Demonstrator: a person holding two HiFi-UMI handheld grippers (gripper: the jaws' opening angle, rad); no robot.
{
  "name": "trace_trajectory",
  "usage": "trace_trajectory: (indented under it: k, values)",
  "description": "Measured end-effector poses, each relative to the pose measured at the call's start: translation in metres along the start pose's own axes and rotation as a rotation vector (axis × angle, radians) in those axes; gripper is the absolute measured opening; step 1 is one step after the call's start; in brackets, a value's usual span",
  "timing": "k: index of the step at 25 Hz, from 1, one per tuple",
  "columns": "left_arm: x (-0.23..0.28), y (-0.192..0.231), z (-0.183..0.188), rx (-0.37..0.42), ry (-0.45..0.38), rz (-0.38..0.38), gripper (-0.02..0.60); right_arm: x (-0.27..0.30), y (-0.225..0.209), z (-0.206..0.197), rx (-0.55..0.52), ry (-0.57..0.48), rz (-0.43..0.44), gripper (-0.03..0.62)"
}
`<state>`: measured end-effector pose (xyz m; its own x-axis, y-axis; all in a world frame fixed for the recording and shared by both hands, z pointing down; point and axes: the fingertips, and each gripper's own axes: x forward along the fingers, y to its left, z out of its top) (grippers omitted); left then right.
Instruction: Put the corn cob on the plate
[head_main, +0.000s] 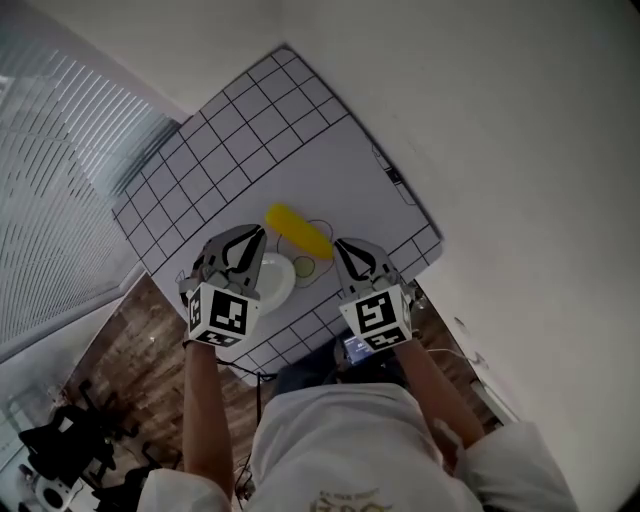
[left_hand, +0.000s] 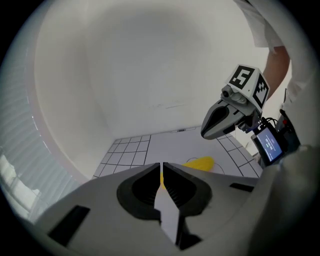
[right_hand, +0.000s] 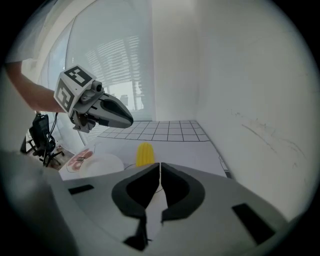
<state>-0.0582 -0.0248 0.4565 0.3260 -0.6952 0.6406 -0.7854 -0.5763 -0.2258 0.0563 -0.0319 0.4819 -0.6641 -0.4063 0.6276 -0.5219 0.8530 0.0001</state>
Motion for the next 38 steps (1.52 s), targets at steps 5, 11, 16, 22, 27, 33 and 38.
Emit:
trace_trajectory:
  k: [5, 11, 16, 22, 27, 33, 38]
  values:
    - [0.003, -0.008, -0.008, 0.108, 0.042, -0.086, 0.013, 0.002, 0.007, -0.003, -0.02, 0.013, 0.007, 0.009]
    - [0.012, -0.02, -0.019, 0.232, 0.112, -0.228, 0.126, 0.008, 0.015, -0.011, -0.001, 0.03, 0.014, 0.048]
    - [0.03, -0.02, -0.023, 0.36, 0.155, -0.311, 0.161, 0.015, 0.014, -0.017, 0.01, 0.032, 0.014, 0.06]
    - [0.045, -0.027, -0.027, 0.493, 0.182, -0.418, 0.189, 0.029, 0.022, -0.029, 0.036, 0.077, 0.053, 0.128]
    - [0.054, -0.033, -0.034, 0.546, 0.202, -0.485, 0.239, 0.038, 0.027, -0.036, 0.045, 0.09, 0.07, 0.177]
    - [0.061, -0.04, -0.04, 0.562, 0.205, -0.565, 0.263, 0.046, 0.03, -0.037, 0.043, 0.089, 0.074, 0.205]
    - [0.069, -0.04, -0.045, 0.606, 0.221, -0.594, 0.281, 0.056, 0.033, -0.042, 0.063, 0.104, 0.091, 0.222]
